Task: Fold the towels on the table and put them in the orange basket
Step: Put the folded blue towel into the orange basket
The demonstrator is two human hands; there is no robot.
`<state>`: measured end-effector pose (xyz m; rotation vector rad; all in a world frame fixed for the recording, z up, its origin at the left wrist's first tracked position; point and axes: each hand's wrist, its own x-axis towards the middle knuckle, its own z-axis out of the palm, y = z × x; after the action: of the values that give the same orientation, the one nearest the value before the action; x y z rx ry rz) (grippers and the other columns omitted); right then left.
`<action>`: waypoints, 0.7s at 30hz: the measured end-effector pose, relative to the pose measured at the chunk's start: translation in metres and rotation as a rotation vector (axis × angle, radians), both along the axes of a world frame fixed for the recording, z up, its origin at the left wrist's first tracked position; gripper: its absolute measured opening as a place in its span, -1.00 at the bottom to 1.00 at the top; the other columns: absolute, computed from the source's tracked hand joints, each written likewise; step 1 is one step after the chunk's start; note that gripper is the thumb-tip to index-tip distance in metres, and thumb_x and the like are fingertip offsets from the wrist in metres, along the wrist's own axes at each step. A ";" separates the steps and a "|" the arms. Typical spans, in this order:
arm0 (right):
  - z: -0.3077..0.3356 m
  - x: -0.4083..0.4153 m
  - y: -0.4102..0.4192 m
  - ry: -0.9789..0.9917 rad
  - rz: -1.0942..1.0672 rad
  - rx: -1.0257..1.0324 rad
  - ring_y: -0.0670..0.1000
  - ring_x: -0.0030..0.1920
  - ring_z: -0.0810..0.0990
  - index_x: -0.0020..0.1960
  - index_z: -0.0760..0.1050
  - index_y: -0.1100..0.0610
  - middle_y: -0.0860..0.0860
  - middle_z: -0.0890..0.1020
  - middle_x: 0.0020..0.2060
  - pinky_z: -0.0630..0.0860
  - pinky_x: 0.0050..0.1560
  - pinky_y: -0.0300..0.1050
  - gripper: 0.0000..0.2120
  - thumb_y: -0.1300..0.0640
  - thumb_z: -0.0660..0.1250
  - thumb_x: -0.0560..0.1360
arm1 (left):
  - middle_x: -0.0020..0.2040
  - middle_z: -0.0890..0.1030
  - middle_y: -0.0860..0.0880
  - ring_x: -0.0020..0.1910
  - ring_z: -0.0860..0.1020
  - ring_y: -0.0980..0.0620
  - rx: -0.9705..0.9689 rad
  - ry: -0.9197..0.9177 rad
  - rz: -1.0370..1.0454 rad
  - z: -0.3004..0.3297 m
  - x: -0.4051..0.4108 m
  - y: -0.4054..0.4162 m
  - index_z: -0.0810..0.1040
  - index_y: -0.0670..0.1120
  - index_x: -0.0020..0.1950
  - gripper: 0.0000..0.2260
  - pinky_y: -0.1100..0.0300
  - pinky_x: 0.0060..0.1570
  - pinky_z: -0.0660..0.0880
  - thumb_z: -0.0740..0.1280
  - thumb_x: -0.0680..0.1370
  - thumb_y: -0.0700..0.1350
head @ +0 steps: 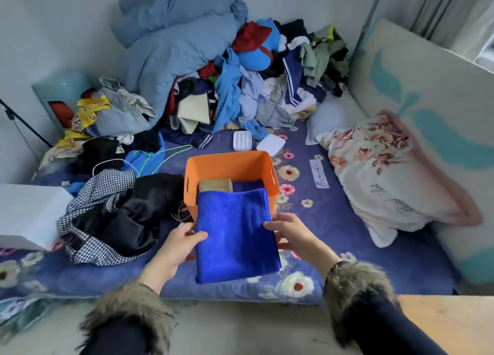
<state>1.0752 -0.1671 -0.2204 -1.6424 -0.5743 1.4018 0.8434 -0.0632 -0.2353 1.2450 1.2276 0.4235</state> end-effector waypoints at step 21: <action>-0.155 0.138 0.302 -0.294 -0.026 -0.280 -0.07 -0.40 0.40 0.03 0.48 0.15 -0.04 0.43 -0.37 0.35 -0.41 -0.23 -0.84 0.17 0.37 0.47 | -0.07 0.55 -0.03 -0.08 0.55 -0.03 -0.205 0.181 0.082 -0.162 0.169 0.279 0.45 0.01 -0.13 -0.86 0.13 -0.17 0.48 0.28 0.52 -0.24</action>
<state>1.2132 0.1353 -0.3757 -2.0943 -0.5375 1.2736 1.0122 0.2157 -0.3969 1.0773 1.4416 0.2405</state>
